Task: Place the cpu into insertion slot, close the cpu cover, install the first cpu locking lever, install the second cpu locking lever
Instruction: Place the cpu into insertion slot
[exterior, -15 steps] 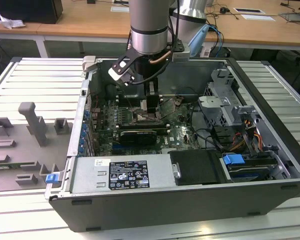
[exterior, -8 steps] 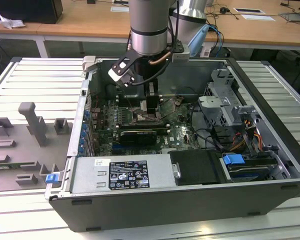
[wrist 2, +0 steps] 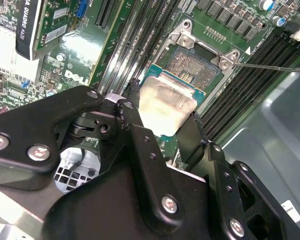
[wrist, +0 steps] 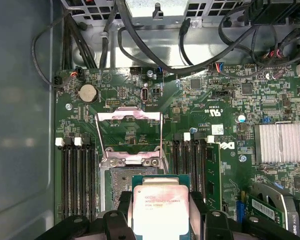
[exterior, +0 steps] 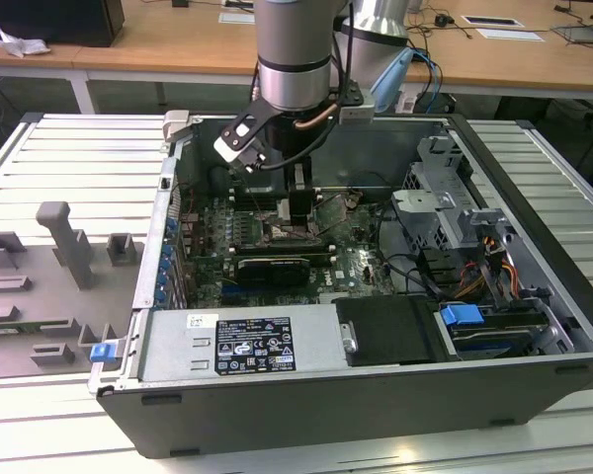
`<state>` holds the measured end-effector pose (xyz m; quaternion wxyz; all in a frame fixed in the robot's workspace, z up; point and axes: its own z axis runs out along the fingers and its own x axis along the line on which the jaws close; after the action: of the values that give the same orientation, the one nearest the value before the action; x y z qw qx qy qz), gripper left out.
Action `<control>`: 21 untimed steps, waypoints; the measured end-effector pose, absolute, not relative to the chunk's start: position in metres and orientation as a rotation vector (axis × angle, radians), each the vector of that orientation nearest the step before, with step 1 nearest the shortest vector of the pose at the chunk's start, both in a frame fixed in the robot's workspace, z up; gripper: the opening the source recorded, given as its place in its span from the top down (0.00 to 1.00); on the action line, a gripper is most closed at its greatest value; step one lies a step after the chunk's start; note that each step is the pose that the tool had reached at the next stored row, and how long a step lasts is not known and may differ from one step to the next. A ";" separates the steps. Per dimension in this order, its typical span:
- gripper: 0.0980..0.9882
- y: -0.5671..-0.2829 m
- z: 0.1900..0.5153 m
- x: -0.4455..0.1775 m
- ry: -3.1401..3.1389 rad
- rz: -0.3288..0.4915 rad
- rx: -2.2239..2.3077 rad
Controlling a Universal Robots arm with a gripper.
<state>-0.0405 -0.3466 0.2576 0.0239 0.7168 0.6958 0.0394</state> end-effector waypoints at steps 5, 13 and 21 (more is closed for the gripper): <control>0.51 -0.347 0.256 -0.041 2.153 0.122 2.218; 0.51 -0.347 0.254 -0.041 2.153 0.122 2.219; 0.51 -0.347 0.253 -0.045 2.153 0.122 2.218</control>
<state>-0.0445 -0.3466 0.2534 0.0239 0.7168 0.6958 0.0394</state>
